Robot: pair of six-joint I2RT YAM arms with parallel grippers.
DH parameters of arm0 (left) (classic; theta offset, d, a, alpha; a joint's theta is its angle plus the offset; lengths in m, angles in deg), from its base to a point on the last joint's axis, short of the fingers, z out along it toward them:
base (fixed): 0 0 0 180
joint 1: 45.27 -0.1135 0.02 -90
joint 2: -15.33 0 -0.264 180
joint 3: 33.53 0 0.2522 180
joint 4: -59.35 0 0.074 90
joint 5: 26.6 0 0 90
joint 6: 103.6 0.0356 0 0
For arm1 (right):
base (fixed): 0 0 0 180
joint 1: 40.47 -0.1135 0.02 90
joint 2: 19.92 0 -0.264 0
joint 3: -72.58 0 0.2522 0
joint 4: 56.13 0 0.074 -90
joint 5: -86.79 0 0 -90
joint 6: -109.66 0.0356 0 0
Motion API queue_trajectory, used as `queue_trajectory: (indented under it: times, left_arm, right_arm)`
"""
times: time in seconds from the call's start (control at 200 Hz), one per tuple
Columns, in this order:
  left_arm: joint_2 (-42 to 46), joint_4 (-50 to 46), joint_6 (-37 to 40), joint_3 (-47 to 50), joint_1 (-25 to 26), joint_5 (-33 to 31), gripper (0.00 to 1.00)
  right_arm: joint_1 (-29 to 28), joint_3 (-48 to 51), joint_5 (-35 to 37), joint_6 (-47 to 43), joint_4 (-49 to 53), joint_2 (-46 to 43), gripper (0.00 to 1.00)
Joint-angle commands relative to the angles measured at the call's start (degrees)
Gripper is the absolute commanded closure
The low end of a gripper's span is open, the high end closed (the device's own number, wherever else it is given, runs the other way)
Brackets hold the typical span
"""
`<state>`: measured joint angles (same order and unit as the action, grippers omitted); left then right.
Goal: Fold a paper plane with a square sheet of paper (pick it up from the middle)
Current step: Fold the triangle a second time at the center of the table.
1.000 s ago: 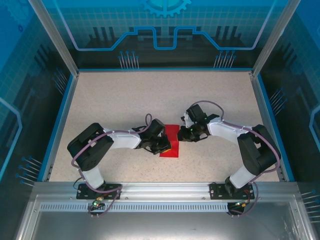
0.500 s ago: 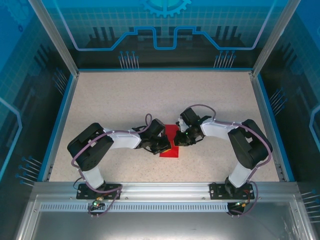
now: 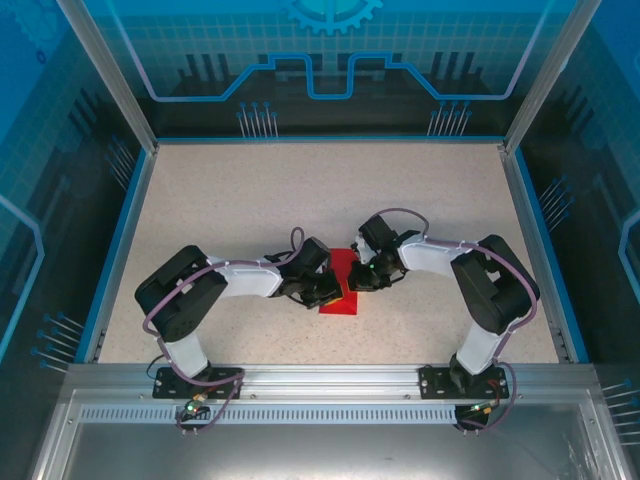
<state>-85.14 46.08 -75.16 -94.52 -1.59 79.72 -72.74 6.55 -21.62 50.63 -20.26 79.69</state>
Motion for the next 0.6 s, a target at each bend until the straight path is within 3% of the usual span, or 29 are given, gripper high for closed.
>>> queue_trajectory:
  times: [0.0,0.595]
  left_arm:
    - [-0.9,-2.5,-0.6,-1.0,0.3,-0.7,0.91]
    - [6.2,-1.7,2.8,-1.3,0.2,-1.9,0.9]
  right_arm:
    - [-0.3,-1.3,0.6,-1.0,1.4,1.1,0.91]
    - [-0.3,-1.3,2.8,-1.0,2.2,1.6,0.92]
